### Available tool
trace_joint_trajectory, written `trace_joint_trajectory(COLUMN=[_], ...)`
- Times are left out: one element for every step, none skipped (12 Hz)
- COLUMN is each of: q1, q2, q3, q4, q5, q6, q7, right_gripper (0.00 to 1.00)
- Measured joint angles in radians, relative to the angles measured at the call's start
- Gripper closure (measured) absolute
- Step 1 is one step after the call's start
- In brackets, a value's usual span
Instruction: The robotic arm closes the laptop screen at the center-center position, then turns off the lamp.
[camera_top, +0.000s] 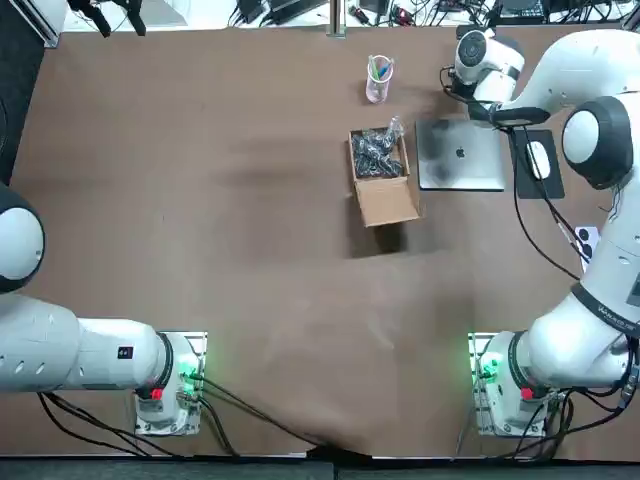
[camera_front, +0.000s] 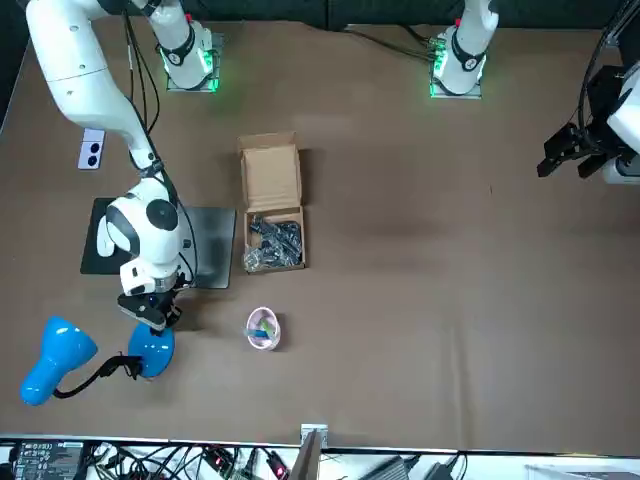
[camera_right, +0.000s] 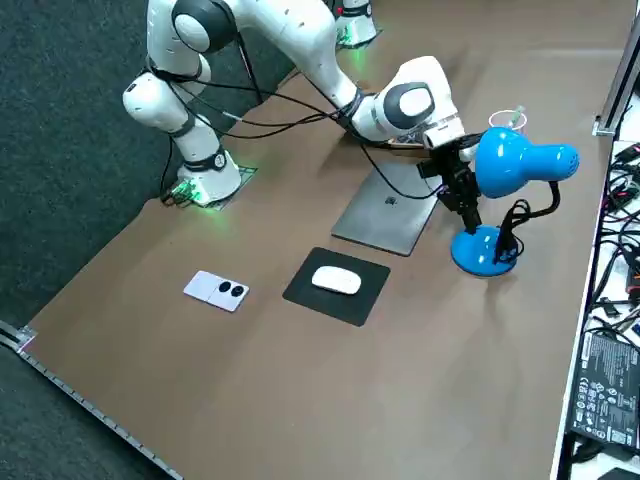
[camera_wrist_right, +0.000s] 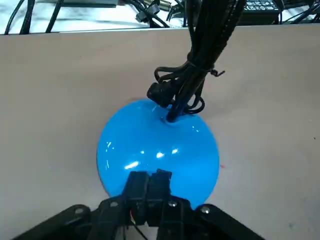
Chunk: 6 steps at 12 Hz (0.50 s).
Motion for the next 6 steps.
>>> trace_joint_trajectory(q1=[0.0,0.0,0.0,0.0,0.0,0.0], q2=[0.003,0.006,0.009,0.01,0.01,0.011], q3=[0.0,0.0,0.0,0.0,0.0,0.0], q4=[0.003,0.005,0.009,0.012,0.014,0.015], q5=[0.0,0.0,0.0,0.0,0.0,0.0], q6=[0.001,0.002,0.002,0.003,0.003,0.003], q7=[0.0,0.0,0.0,0.0,0.0,0.0], right_gripper=[0.98,0.98,0.98,0.98,0.98,0.98])
